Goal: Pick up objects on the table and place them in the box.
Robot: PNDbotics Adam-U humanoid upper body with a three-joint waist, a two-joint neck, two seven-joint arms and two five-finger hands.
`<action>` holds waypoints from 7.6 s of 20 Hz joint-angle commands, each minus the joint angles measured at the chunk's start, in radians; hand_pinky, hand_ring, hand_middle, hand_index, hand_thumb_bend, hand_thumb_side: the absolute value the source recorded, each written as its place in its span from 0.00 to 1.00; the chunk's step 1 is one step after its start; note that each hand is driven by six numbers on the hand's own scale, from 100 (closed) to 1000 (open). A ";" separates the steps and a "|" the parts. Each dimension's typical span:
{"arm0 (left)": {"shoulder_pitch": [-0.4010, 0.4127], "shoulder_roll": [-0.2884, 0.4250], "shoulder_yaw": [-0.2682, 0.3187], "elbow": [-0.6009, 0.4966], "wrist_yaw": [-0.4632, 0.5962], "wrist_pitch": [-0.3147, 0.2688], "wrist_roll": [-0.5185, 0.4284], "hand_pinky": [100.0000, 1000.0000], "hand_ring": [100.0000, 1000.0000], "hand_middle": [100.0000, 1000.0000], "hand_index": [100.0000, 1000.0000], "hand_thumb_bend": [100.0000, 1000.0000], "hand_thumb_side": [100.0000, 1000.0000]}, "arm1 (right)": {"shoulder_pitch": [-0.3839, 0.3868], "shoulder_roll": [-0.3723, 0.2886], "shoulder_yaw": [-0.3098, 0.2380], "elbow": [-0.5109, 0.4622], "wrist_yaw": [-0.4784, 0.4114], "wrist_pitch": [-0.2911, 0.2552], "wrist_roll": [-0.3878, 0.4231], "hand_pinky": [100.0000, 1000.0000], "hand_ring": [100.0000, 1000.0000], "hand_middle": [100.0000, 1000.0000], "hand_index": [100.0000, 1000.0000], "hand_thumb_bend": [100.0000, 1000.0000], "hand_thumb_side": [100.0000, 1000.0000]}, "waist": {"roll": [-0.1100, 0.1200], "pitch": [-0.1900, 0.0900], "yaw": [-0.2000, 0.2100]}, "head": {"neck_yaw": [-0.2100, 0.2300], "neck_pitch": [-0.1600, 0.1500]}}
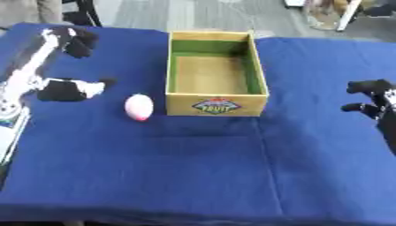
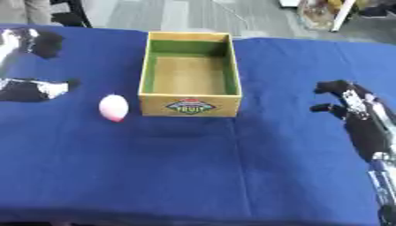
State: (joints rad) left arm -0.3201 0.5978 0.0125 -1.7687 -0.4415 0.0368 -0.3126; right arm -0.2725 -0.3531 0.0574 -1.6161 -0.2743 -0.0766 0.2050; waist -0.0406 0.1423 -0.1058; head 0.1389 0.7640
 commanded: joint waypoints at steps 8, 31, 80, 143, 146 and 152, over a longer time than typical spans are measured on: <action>-0.144 0.087 -0.098 0.197 -0.089 -0.019 -0.093 0.62 0.57 0.56 0.74 0.62 0.09 | -0.010 -0.013 0.004 -0.007 0.009 0.000 0.011 0.60 0.93 0.61 0.68 0.00 0.66 | 0.008 -0.019 -0.010 | 0.007 0.006; -0.336 0.051 -0.247 0.516 -0.148 -0.168 -0.273 0.63 0.59 0.58 0.75 0.76 0.19 | -0.012 -0.008 0.016 -0.001 0.013 0.004 0.026 0.60 0.93 0.61 0.68 0.00 0.67 | 0.016 -0.023 -0.033 | 0.021 0.006; -0.361 -0.013 -0.250 0.616 -0.413 -0.237 -0.334 0.25 0.22 0.23 0.42 0.46 0.08 | -0.007 0.006 0.016 0.008 0.023 0.003 0.033 0.60 0.94 0.61 0.68 0.00 0.69 | 0.007 -0.016 -0.039 | 0.018 0.006; -0.404 -0.142 -0.204 0.475 0.086 -0.185 0.227 0.59 0.58 0.59 0.75 0.43 0.41 | -0.016 0.036 0.040 0.022 0.036 0.009 0.065 0.61 0.94 0.61 0.68 0.00 0.72 | 0.001 -0.005 -0.080 | 0.028 0.002; -0.325 -0.108 -0.175 0.332 0.267 -0.122 0.228 0.58 0.57 0.58 0.73 0.37 0.42 | -0.014 0.034 0.033 0.021 0.033 0.008 0.059 0.61 0.94 0.61 0.68 0.00 0.71 | 0.000 -0.008 -0.062 | 0.018 0.002; -0.145 -0.082 -0.070 0.122 0.536 -0.022 0.263 0.58 0.58 0.59 0.75 0.35 0.46 | -0.008 0.028 0.019 0.020 0.027 0.006 0.046 0.61 0.94 0.61 0.68 0.00 0.71 | -0.001 -0.011 -0.027 | -0.007 0.003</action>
State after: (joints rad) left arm -0.4543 0.4852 -0.0872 -1.5931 0.0490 -0.0018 -0.0573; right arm -0.2721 -0.3035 0.0885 -1.5846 -0.2409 -0.0690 0.2564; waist -0.0440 0.1476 -0.1292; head 0.1373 0.7641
